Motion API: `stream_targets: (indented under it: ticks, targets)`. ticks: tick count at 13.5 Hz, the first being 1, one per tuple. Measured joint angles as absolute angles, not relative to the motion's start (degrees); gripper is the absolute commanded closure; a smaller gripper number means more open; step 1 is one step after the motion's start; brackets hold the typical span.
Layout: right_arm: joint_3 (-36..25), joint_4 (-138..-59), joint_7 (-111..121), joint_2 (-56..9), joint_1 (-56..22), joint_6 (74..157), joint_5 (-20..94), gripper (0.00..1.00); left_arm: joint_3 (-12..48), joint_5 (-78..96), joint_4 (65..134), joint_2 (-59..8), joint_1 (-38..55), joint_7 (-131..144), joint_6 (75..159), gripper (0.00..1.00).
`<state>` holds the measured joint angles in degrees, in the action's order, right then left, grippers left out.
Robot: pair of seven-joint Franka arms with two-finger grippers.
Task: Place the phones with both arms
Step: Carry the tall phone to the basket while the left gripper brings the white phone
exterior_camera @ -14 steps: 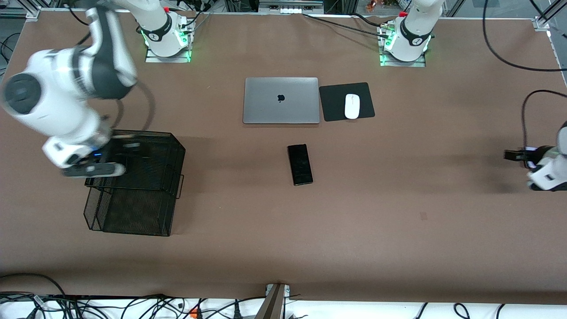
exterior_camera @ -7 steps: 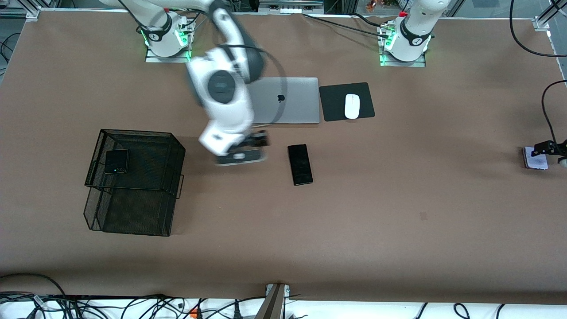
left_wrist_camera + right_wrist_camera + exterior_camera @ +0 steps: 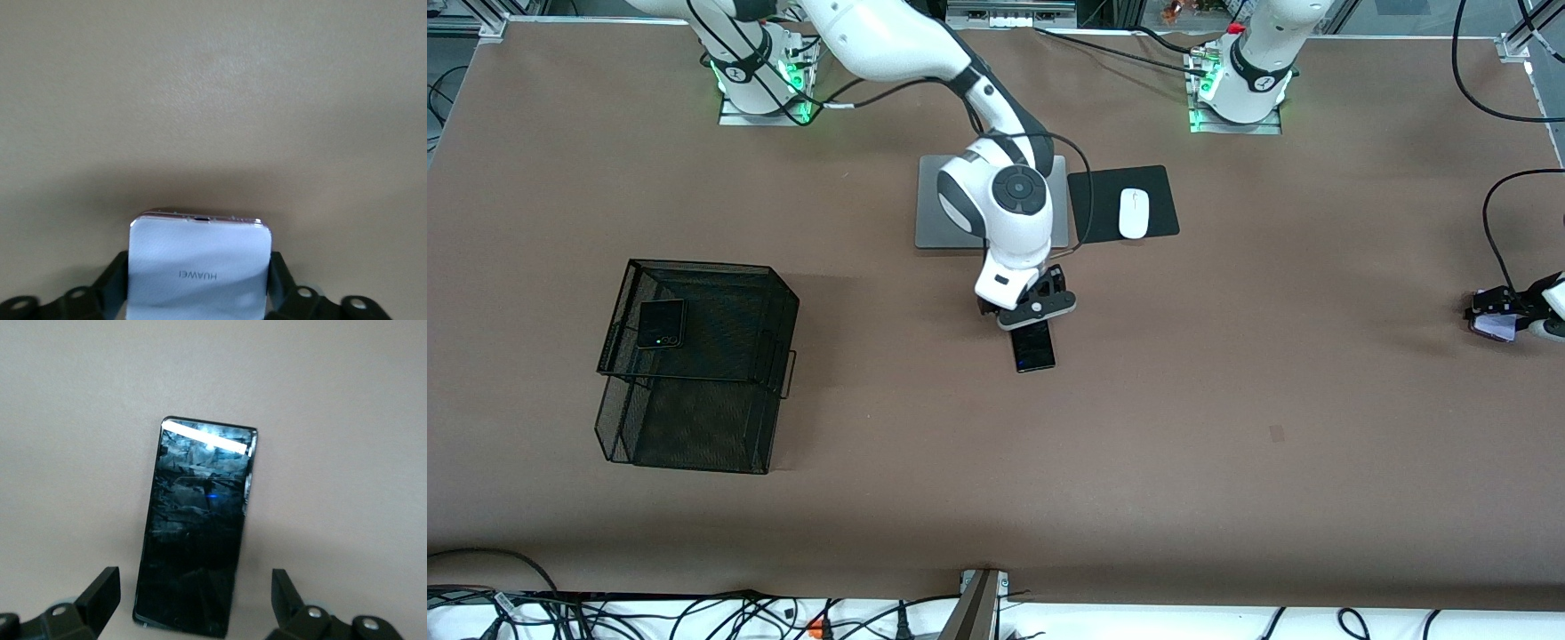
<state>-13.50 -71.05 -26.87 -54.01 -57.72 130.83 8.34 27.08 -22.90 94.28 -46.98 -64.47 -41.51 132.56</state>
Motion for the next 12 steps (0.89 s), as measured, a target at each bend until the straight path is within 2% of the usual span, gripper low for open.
stream_targets:
  ticks: [1, 4, 7, 8, 9, 10, 11, 12]
  targets:
    - [-13.5, -71.0, -26.8, -55.0, -57.8, 132.1, 8.3, 0.0, 27.1, -22.9, 94.3, -47.0, -64.4, -41.4, 132.6, 0.86]
    - [-13.5, -70.7, -26.6, -56.7, -57.9, 134.4, 8.3, 0.0, 27.5, -22.9, 94.1, -46.9, -64.0, -41.3, 132.1, 0.88]
    - [-13.5, -70.5, -26.6, -57.6, -57.9, 136.5, 8.3, 0.01, 28.4, -22.9, 92.0, -44.9, -61.0, -41.2, 124.1, 0.93]
    - [-13.5, -70.5, -26.6, -58.0, -57.9, 137.1, 8.3, 0.21, 28.5, -22.9, 90.4, -43.7, -58.9, -40.5, 119.4, 0.93]
    - [-13.5, -70.5, -26.7, -58.3, -57.9, 137.7, 8.3, 0.57, 28.5, -22.9, 88.3, -42.5, -56.2, -38.9, 113.9, 0.93]
    - [-13.5, -70.5, -26.7, -58.5, -57.9, 138.1, 8.3, 0.82, 28.5, -23.1, 85.7, -41.5, -53.0, -36.2, 107.3, 0.92]
    - [-13.5, -70.4, -26.8, -58.7, -57.9, 138.2, 8.3, 1.0, 28.5, -24.2, 83.1, -40.7, -49.5, -32.9, 100.6, 0.91]
    - [-13.5, -70.2, -26.8, -58.7, -58.0, 138.2, 8.3, 1.0, 28.5, -25.7, 80.6, -40.1, -45.9, -29.2, 94.7, 0.91]
